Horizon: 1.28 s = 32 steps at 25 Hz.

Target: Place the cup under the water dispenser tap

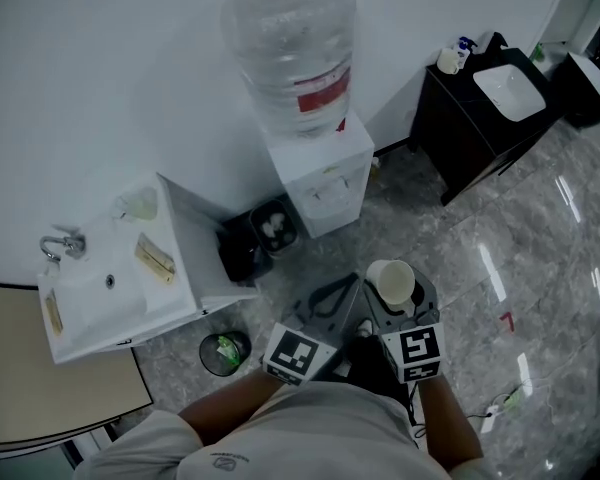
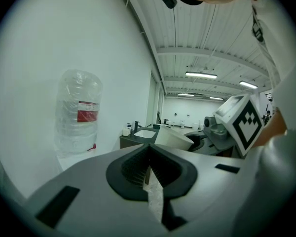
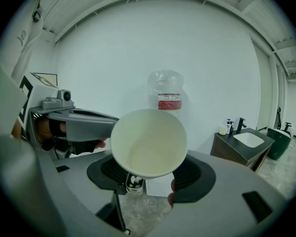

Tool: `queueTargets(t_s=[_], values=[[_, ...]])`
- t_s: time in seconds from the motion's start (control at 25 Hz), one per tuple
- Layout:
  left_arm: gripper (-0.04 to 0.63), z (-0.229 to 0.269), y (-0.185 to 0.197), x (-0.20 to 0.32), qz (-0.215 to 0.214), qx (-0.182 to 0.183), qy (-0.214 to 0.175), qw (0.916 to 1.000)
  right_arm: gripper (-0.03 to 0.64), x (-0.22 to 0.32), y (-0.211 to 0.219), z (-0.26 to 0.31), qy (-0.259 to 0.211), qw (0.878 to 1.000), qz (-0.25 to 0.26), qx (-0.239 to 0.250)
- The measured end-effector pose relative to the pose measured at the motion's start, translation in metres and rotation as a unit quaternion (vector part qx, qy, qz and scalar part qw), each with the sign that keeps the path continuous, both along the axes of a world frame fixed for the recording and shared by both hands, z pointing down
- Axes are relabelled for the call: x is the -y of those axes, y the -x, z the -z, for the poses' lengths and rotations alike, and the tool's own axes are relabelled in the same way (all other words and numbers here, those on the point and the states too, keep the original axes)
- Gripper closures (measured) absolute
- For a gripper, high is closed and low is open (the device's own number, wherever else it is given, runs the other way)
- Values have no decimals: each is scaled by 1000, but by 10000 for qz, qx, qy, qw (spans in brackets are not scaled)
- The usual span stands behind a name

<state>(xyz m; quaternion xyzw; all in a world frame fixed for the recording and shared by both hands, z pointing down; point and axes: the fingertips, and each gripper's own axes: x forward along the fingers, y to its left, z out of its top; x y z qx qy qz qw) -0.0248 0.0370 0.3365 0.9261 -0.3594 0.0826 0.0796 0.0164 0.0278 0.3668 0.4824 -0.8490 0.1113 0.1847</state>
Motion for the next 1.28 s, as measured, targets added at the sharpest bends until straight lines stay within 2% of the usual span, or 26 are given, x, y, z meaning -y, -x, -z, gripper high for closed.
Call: queueTargets(t_s=[0.2, 0.4, 0.52, 0.72, 0.88, 1.0, 1.28], values=[[591, -3, -9, 51, 110, -45, -68, 9999, 339, 57, -7, -24, 98, 9998, 144, -61], [591, -3, -31, 106, 105, -51, -332, 9994, 339, 117, -17, -65, 302, 9984, 452, -165], [590, -7, -41, 144, 273, -189, -253, 9991, 339, 158, -21, -96, 386, 9965, 700, -245], [591, -31, -46, 198, 612, -212, -21, 9979, 339, 208, -22, -151, 430, 9911, 1149, -522], [591, -64, -35, 220, 750, -181, 256, 9967, 339, 228, -13, -212, 648, 9868, 1315, -693], [590, -101, -31, 228, 632, -104, 508, 9966, 339, 238, -7, -265, 789, 9842, 1356, -822], [591, -191, -30, 241, 383, 93, 739, 9965, 339, 259, 9, -405, 1050, 9787, 1443, -1013]])
